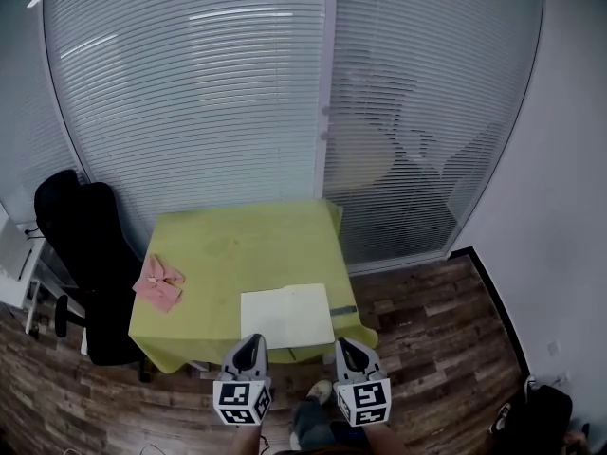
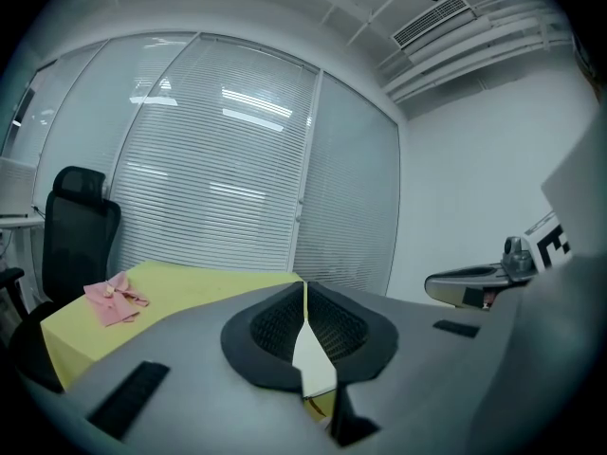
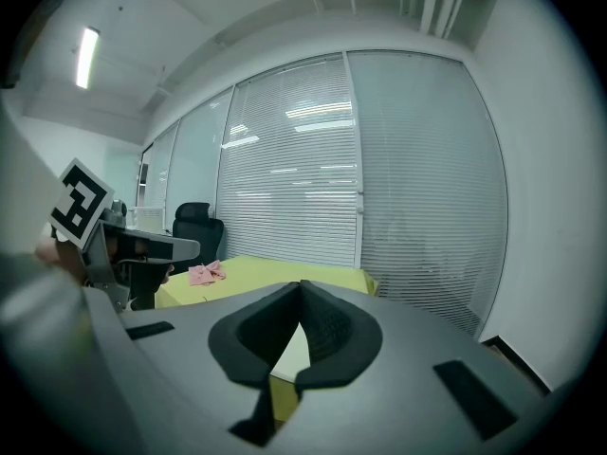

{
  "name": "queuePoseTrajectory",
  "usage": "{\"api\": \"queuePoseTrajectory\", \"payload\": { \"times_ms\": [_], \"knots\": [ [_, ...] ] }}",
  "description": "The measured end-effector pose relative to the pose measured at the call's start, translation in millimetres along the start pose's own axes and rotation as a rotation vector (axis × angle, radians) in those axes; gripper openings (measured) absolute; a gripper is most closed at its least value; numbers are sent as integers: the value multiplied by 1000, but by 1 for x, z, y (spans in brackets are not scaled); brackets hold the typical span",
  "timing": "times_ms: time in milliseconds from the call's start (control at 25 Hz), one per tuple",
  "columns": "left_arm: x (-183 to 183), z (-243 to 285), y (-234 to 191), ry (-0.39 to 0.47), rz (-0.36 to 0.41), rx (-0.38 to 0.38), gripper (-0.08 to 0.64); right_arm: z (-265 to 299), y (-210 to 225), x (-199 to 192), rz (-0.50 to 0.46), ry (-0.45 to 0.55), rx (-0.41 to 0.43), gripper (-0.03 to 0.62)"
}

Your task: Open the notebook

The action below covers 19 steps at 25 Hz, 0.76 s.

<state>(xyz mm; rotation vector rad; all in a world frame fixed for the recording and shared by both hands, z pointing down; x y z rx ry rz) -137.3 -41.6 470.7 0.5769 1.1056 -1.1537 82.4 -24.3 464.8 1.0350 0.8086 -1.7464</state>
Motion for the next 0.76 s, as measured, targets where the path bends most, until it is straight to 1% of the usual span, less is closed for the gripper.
{"api": "queuePoseTrajectory", "payload": {
  "times_ms": [480, 760],
  "knots": [
    [-2, 5, -1, -11, -2, -1, 34, 4, 2, 1, -12, 1, 8, 14],
    [-2, 7, -5, -10, -1, 0, 34, 8, -3, 1, -18, -21, 21, 14]
  ]
}}
Point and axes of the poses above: the fingertips, and each gripper's own axes: z forward along the fingers, y to its right, x out of its top, the point moved 7 cm from there along -z, backward along the fingers, and after that the axes turned 14 degrees about -y, right-handed, at the moved point
